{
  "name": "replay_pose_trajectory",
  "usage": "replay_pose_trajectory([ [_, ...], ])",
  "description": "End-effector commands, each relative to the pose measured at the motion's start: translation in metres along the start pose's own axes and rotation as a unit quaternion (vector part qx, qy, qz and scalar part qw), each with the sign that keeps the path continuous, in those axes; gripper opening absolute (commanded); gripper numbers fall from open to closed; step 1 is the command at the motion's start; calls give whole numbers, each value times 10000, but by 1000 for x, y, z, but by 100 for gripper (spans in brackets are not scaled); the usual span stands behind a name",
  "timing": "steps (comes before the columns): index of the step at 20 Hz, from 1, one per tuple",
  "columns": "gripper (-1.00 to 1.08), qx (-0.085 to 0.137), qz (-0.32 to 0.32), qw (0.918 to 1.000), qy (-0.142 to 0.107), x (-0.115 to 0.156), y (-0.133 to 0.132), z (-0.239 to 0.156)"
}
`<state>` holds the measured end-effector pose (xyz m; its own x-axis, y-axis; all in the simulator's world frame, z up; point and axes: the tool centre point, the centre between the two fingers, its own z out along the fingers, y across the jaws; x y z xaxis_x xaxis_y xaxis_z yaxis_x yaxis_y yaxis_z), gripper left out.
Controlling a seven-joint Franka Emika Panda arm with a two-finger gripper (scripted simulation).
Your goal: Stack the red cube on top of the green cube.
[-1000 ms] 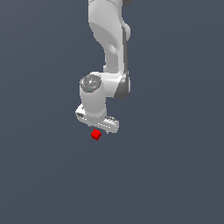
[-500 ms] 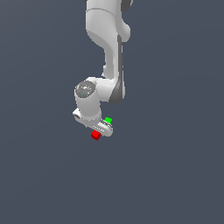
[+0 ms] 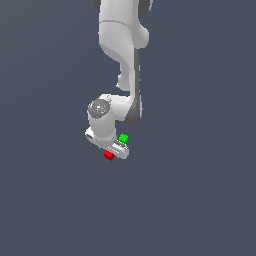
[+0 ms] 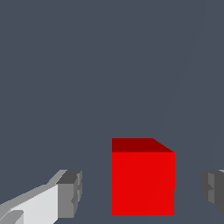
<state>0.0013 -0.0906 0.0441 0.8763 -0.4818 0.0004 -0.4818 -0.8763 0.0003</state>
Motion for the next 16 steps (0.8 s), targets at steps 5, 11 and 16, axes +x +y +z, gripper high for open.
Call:
replay_pose_trajectory([
  [5,100,1,13,10000,-3,0,0,23],
  [11,-100,1,13,10000,-3,0,0,24],
  [16,-100,1,13,10000,-3,0,0,24],
])
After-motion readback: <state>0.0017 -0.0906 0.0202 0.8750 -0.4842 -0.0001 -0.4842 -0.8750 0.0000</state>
